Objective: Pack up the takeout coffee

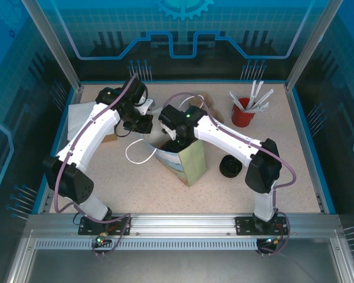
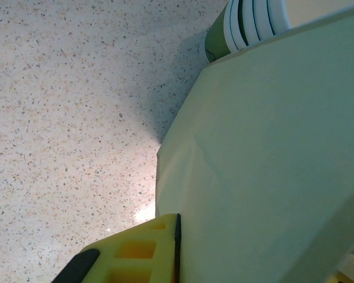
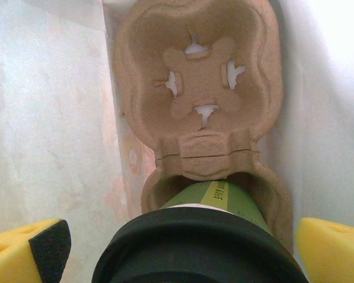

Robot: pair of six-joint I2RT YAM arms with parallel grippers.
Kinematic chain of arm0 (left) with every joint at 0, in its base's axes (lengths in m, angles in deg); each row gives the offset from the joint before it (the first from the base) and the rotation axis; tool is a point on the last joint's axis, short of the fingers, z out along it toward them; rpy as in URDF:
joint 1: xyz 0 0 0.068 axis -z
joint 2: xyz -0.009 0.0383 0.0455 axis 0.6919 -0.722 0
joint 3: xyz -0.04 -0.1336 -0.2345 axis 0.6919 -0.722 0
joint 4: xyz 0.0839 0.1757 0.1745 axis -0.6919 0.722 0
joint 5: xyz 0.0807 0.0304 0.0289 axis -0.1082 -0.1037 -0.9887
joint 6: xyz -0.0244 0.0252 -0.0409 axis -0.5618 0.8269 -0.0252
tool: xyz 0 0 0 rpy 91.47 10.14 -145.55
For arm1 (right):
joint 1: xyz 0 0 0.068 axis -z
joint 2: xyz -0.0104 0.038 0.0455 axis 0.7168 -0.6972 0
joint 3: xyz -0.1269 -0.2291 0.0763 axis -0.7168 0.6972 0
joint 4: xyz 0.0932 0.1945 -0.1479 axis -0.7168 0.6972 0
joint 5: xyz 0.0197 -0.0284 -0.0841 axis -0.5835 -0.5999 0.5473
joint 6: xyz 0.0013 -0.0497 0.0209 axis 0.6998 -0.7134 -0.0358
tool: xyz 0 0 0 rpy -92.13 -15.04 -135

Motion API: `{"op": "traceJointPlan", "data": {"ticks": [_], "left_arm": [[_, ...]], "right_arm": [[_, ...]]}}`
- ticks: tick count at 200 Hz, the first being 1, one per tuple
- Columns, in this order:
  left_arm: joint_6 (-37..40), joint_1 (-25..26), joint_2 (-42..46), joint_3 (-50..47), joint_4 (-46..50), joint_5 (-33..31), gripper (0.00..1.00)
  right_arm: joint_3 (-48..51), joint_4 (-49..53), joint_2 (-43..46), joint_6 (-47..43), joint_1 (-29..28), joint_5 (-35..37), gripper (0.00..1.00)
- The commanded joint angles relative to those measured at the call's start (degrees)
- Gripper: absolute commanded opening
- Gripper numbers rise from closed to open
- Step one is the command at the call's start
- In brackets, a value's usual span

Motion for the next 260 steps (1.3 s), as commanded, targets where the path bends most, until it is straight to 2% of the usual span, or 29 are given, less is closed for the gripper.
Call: {"op": "traceJointPlan", "data": {"ticks": [1, 97, 153, 184, 220, 260], "left_arm": [[0.32, 0.47, 1.1, 1.37, 1.09, -0.73, 0.12], [0.03, 0.47, 0.66, -0.97, 0.47, -1.05, 0.16], [-0.05, 0.45, -0.13, -2.22, -0.14, -1.74, 0.27], [0.11, 0.42, 0.08, -2.3, -0.23, -2.56, 0.41], [-0.73, 0.38, 1.58, -1.73, -1.09, -3.39, 0.53], [-2.4, -0.95, 3.11, -0.27, -1.71, -1.56, 0.65]], "right_arm": [[-3.01, 2.39, -0.61, 0.7, 0.86, 0.25, 1.0], [-6.04, 3.05, 2.43, 1.27, 1.09, -1.41, 1.0], [-7.8, 3.53, 4.13, 1.27, 1.48, -2.03, 1.0], [-9.72, 4.67, 4.8, 0.77, 1.67, -2.3, 1.0], [-11.25, 4.2, 6.29, 0.53, 2.12, -3.59, 1.0], [-14.46, 4.51, 7.94, 0.68, 2.87, -4.92, 0.98]]}}
